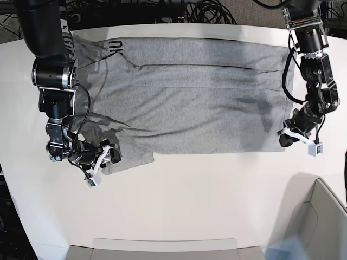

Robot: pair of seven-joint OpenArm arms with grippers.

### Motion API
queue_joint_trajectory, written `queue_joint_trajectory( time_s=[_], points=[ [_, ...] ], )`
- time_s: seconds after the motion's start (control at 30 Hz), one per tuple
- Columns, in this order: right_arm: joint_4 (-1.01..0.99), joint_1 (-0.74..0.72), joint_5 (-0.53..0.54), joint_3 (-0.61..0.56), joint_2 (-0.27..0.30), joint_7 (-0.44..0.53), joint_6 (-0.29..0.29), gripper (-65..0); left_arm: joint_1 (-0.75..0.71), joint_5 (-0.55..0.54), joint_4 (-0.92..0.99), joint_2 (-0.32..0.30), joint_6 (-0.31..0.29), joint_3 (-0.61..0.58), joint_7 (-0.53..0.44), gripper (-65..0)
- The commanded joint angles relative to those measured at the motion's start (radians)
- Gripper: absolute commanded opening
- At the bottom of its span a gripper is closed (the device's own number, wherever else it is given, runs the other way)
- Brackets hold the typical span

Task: Fold the T-shirt properly
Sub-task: 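Move both grippers to the hem corners of the shirt and grasp, then lift the hem with both grippers and fold it over toward the collar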

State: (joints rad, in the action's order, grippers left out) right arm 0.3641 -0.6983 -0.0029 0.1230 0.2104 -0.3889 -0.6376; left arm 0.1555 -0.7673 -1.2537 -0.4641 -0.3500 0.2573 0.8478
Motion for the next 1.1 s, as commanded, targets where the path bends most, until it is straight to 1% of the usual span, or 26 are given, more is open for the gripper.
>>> queue_joint_trajectory(
  time_s=[0.0,0.07,0.13,0.2,0.27,0.3,0.37,0.4,0.53,1.0,1.07],
  points=[
    [-0.001,-0.011,-0.038,-0.004,0.007,-0.054,-0.014,-34.7,0.054,-0.001,0.036,-0.025,-0.007,0.004,-0.022,-33.0],
    [-0.001,-0.011,-0.038,-0.004,0.007,-0.052,-0.014,-34.7,0.134,0.091,0.145,-0.025,-0.008,-0.037,-0.042,-32.8],
    [-0.001,-0.011,-0.038,-0.006,0.007,-0.052,-0.014,-34.7,0.180,0.199,0.228,-0.025,-0.010,-0.094,-0.115,-32.8],
    [-0.001,-0.011,-0.038,-0.006,0.007,-0.052,-0.014,-34.7,0.203,0.253,0.289,-0.025,-0.011,-0.152,-0.169,-32.6],
    [-0.001,-0.010,-0.038,-0.006,0.007,-0.052,-0.014,-34.7,0.227,0.259,0.343,-0.025,-0.013,-0.178,-0.189,-32.5],
    [-0.001,-0.008,-0.038,-0.006,0.008,-0.052,-0.014,-34.7,0.241,0.259,0.365,-0.025,-0.027,-0.180,-0.192,-32.5],
    [-0.001,-0.008,-0.039,-0.007,0.008,-0.052,-0.014,-34.7,0.266,0.260,0.401,-0.025,-0.106,-0.175,-0.186,-32.5],
    [-0.001,-0.008,-0.039,-0.007,0.008,-0.052,-0.014,-34.7,0.278,0.265,0.420,-0.025,-0.133,-0.175,-0.186,-32.5],
    [-0.001,-0.005,-0.039,-0.007,0.010,-0.052,-0.014,-34.7,0.312,0.265,0.493,-0.025,-0.129,-0.175,-0.198,-32.5],
    [-0.001,-0.004,-0.039,-0.009,0.010,-0.051,-0.014,-34.7,0.316,0.265,0.492,-0.032,-0.125,-0.175,-0.186,-32.4],
    [-0.001,-0.004,-0.039,-0.009,0.010,-0.051,-0.014,-34.7,0.312,0.265,0.450,-0.040,-0.125,-0.175,-0.186,-32.4]
  ],
)
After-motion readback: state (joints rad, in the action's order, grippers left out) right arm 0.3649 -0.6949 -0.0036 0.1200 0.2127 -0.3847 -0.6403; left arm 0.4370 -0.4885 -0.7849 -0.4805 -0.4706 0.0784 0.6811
